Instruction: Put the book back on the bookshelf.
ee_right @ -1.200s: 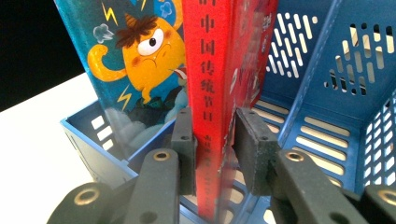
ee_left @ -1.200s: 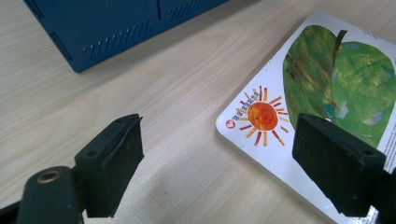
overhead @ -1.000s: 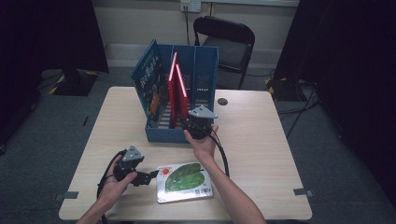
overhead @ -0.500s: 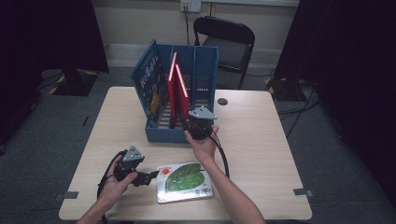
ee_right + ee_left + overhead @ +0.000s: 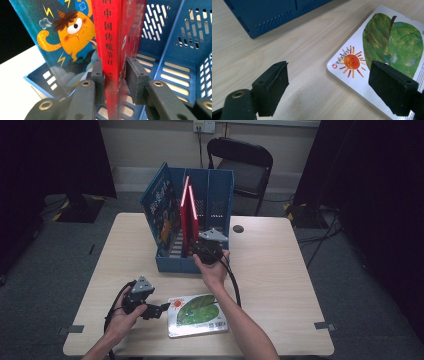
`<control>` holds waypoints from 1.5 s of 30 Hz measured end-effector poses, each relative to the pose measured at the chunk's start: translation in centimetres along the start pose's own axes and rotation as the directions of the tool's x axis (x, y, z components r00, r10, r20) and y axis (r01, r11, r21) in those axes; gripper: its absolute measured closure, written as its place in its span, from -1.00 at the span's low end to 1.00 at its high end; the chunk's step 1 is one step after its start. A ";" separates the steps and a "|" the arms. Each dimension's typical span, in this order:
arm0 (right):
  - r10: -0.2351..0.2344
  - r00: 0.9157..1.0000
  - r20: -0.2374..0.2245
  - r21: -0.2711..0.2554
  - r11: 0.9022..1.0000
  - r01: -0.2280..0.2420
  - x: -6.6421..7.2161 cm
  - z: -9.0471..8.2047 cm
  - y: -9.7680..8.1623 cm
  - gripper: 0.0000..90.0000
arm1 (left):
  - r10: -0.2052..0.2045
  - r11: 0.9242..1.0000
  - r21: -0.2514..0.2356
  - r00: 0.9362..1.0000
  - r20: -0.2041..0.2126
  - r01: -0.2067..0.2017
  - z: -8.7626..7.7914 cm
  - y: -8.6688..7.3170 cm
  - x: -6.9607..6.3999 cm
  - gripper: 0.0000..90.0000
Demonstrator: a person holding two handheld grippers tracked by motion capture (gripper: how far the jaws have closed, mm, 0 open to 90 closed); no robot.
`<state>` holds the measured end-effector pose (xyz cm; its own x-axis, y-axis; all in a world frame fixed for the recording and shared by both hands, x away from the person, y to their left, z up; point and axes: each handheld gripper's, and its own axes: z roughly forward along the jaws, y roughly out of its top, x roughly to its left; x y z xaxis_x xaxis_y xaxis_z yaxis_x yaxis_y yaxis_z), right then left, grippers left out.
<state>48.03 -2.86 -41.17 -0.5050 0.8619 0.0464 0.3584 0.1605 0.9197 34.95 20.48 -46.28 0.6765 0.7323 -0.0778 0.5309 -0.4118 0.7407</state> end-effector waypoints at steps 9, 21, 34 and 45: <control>0.000 1.000 -0.003 0.015 1.000 0.000 -0.3 1.2 1.3 0.53 | 0.005 1.000 0.001 1.000 0.002 -0.005 0.0 0.0 0.0 -0.64; 0.026 0.998 -0.049 0.037 0.999 -0.024 -0.4 2.0 1.2 0.44 | 0.001 1.000 -0.004 1.000 0.005 -0.001 0.0 0.0 -0.1 -0.64; 0.053 0.988 -0.145 0.057 0.997 -0.046 -0.5 1.5 0.1 0.59 | 0.017 1.000 0.013 1.000 0.004 -0.017 0.3 0.1 -0.1 -0.64; 0.008 0.990 -0.139 0.083 0.997 0.004 -0.7 2.9 1.2 0.61 | 0.013 1.000 0.013 1.000 0.007 -0.013 0.2 0.0 -0.1 -0.64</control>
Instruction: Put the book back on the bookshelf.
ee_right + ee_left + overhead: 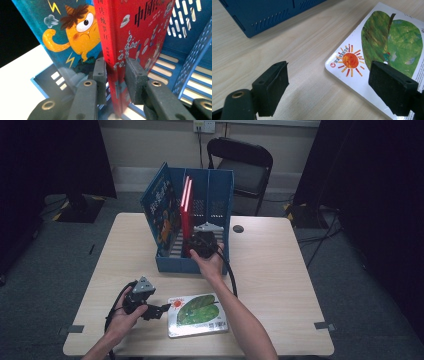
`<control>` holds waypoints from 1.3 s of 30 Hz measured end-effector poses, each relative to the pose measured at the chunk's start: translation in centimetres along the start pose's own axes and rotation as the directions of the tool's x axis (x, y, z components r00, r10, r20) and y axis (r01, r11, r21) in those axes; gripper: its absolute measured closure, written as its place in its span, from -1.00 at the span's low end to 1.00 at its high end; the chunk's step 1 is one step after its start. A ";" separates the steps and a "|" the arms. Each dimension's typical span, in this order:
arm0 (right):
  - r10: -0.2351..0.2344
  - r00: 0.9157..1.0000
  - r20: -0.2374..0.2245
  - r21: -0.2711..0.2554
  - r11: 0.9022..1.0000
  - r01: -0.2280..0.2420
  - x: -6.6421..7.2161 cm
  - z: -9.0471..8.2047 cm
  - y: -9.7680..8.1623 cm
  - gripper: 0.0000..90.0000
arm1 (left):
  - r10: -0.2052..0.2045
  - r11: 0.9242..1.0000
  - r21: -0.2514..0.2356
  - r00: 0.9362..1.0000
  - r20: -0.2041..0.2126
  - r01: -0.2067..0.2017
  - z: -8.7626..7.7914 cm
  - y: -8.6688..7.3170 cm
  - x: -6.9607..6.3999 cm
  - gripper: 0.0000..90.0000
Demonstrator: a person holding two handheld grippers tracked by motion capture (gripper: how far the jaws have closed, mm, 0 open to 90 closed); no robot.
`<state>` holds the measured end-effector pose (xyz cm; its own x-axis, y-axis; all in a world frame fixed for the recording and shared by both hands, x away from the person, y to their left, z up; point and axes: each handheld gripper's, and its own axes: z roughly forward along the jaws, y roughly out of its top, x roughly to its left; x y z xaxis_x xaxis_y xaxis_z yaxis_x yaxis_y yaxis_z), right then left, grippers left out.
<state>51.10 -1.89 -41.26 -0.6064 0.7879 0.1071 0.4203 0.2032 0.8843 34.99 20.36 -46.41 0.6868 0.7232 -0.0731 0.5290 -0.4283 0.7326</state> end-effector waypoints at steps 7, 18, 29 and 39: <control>-0.032 0.999 -0.021 0.020 0.999 0.032 -0.8 0.6 0.8 0.61 | -0.006 1.000 0.000 1.000 0.002 0.006 0.1 0.0 0.0 -0.64; -0.047 0.998 -0.030 0.047 0.998 0.048 -1.0 0.8 0.6 0.65 | 0.003 1.000 0.005 1.000 0.007 -0.003 0.0 0.0 0.0 -0.64; -0.083 0.996 -0.037 0.074 0.994 0.086 -1.2 0.8 0.7 0.84 | 0.001 1.000 0.006 1.000 0.012 -0.001 0.1 0.0 0.0 -0.64; -0.091 0.995 -0.032 0.093 0.991 0.094 -1.7 1.0 0.7 0.77 | 0.004 1.000 0.006 1.000 0.015 -0.004 0.0 0.0 0.0 -0.63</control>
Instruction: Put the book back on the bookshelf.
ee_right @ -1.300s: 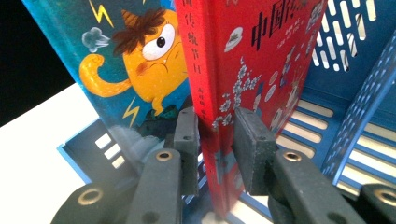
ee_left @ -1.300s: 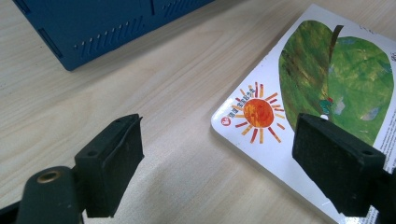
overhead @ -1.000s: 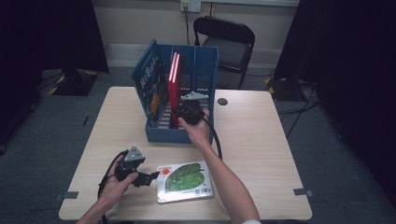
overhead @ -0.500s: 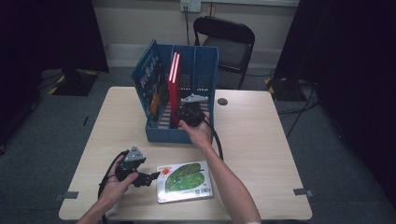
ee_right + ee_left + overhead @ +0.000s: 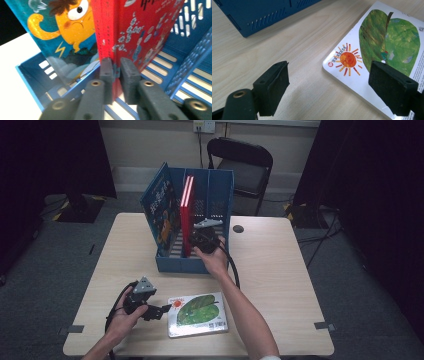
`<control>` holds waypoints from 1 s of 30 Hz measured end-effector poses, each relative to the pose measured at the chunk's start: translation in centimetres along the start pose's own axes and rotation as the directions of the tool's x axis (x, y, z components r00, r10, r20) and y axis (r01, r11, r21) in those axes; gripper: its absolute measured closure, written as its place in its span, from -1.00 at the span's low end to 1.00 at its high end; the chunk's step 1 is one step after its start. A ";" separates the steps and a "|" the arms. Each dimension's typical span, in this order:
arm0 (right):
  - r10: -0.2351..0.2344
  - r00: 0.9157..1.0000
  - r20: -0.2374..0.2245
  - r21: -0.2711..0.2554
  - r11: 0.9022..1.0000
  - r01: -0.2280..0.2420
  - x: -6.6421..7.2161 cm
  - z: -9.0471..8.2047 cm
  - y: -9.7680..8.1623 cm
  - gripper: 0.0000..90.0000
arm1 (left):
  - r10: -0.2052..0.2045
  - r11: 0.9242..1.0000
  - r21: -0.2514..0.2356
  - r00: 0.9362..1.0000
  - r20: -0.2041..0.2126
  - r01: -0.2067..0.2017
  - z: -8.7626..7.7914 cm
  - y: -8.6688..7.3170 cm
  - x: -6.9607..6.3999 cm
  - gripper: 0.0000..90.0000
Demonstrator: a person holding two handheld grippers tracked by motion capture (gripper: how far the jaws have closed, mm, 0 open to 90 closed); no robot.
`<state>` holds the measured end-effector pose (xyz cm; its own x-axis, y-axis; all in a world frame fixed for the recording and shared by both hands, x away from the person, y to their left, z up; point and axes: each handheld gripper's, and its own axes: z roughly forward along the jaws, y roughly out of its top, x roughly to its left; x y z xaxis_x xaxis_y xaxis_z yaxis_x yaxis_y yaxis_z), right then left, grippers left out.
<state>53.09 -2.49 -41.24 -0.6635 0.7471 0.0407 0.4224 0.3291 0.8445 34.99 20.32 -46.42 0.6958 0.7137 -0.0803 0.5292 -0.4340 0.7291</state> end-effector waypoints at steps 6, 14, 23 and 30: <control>0.005 1.000 0.002 -0.010 1.000 -0.005 0.0 -0.6 -0.1 0.63 | -0.009 1.000 -0.006 1.000 -0.006 0.009 -0.1 0.0 0.3 -0.65; -0.004 1.000 -0.022 -0.023 1.000 0.003 0.3 -3.7 -0.4 0.36 | -0.039 0.999 -0.010 0.999 0.002 0.039 -0.1 -0.1 0.5 -0.58; -0.053 0.996 -0.070 -0.054 0.997 0.050 1.1 -7.3 -1.7 0.16 | -0.048 0.999 -0.008 0.999 -0.016 0.048 0.1 0.0 0.4 -0.47; -0.053 0.995 -0.088 -0.060 0.997 0.048 1.1 -10.4 -4.2 0.07 | -0.043 0.999 -0.024 0.999 0.020 0.043 0.1 0.1 0.2 -0.46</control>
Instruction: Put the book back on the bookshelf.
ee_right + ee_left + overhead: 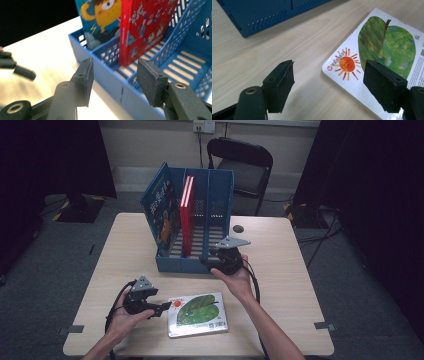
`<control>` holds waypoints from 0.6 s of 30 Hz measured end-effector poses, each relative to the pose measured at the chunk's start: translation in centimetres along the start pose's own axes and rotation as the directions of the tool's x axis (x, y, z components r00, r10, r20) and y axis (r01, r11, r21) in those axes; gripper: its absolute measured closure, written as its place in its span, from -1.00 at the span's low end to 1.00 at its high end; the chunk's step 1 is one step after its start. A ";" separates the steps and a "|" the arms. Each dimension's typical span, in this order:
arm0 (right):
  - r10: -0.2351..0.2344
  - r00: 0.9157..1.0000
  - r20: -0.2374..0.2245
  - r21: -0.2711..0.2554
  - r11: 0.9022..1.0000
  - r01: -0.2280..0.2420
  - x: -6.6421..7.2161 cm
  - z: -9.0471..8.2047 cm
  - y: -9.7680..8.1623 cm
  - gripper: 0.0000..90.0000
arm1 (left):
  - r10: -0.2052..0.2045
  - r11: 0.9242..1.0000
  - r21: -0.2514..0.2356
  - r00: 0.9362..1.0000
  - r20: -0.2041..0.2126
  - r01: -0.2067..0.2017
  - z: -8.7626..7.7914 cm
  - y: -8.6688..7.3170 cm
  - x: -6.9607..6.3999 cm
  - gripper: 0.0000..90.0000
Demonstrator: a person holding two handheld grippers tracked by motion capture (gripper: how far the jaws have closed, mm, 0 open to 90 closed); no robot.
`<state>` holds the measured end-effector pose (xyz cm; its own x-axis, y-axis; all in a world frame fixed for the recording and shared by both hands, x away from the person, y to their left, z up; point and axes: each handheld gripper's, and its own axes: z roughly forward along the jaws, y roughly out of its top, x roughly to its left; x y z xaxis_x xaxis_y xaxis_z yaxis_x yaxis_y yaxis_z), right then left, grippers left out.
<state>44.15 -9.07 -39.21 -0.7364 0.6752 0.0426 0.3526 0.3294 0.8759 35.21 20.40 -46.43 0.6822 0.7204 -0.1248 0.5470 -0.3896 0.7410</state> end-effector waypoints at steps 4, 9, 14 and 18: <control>-0.022 1.000 -0.006 0.012 1.000 0.022 0.5 -1.3 -0.8 0.04 | -0.006 1.000 0.003 1.000 -0.015 0.006 0.3 0.2 -0.5 -0.37; -0.037 0.999 -0.025 0.074 0.996 0.039 0.8 -2.7 -3.3 -0.02 | -0.005 1.000 0.013 1.000 0.007 0.005 0.6 0.1 -0.8 -0.29; -0.014 0.999 -0.034 0.119 0.993 0.018 0.6 -3.2 -6.2 -0.05 | 0.004 1.000 0.026 1.000 0.026 -0.005 0.9 -0.2 -0.9 -0.12; -0.024 0.999 -0.043 0.151 0.988 0.030 1.0 -3.4 -7.6 -0.07 | -0.024 0.998 0.062 0.998 0.062 0.020 1.3 -0.4 -1.0 -0.10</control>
<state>38.80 -13.13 -44.24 -0.7685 0.6384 0.0424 0.4139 0.4455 0.7938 34.96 19.09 -47.50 0.6978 0.6926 -0.1828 0.5894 -0.4101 0.6960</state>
